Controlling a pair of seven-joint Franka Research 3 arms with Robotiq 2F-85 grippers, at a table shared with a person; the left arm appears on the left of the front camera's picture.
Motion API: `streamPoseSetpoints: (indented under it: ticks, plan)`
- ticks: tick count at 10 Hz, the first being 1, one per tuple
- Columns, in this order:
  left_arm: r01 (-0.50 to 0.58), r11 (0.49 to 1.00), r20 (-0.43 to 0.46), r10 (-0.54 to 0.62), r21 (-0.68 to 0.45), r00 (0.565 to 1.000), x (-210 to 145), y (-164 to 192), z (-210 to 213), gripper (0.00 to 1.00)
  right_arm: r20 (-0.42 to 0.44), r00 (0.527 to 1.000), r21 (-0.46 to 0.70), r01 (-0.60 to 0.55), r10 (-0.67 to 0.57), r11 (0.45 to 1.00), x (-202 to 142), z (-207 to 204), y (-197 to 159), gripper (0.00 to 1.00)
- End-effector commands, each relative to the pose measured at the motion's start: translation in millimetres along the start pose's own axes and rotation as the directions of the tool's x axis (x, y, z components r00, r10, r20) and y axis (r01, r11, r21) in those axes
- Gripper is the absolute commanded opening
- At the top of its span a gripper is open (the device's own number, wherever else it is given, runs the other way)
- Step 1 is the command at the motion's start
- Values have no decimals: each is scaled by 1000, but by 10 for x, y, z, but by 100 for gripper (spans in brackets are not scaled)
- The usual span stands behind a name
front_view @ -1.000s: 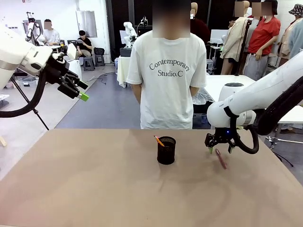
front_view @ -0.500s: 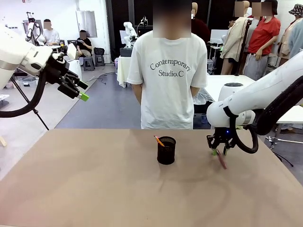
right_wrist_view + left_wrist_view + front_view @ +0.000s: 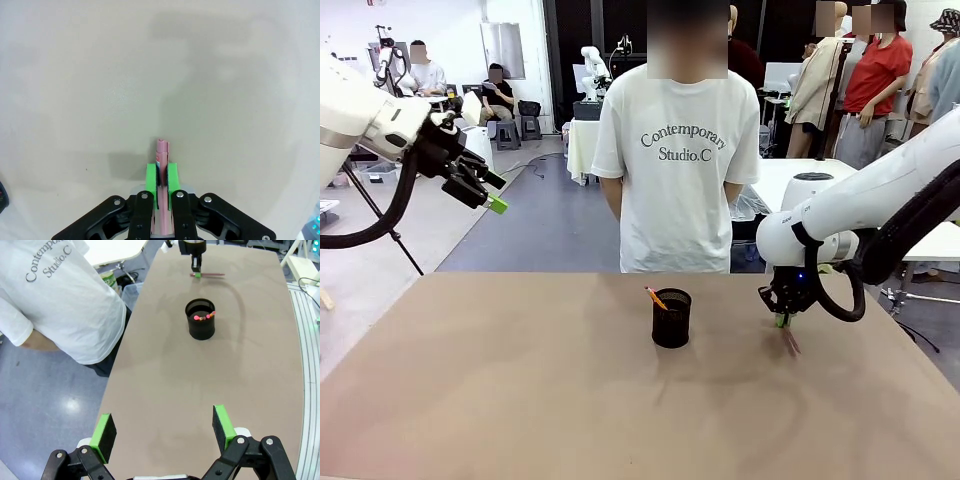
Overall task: Place the pens into the pen holder.
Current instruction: Pick up a writing instrument from the table and place it into the Pen holder.
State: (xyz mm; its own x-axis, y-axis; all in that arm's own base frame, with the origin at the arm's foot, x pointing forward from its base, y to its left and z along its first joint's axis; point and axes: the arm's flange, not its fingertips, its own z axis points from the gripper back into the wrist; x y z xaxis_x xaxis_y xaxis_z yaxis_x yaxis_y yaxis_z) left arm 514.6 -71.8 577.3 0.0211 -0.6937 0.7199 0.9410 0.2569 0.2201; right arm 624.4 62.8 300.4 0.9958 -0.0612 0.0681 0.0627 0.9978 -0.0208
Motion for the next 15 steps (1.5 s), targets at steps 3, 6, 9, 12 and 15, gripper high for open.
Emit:
streamPoseSetpoints:
  ticks: [3, 6, 9, 12, 15]
  plan:
    - [-1, 1000, -2, 1, 7, 1000, -5, -2, 18, 100, -10, 996, 206, -83, 87, 975, 83, 291, -84, 0]
    - [-1, 1000, -2, 1, 7, 1000, -5, -2, 18, 100, 109, 972, 431, -236, 209, 871, 66, 834, -165, 0]
    - [-1, 1000, -2, 1, 7, 1000, -5, -2, 18, 100, 249, 906, 710, -411, 343, 572, -12, 1348, -229, 0]
    - [-1, 1000, -2, 1, 7, 1000, -5, -2, 18, 100, 593, 760, 686, -650, 267, 328, -63, 1697, -299, 0]
    - [-1, 1000, -2, 1, 7, 1000, -5, -2, 18, 100, 837, 541, 501, -818, 81, 284, -218, 1874, -161, 0]
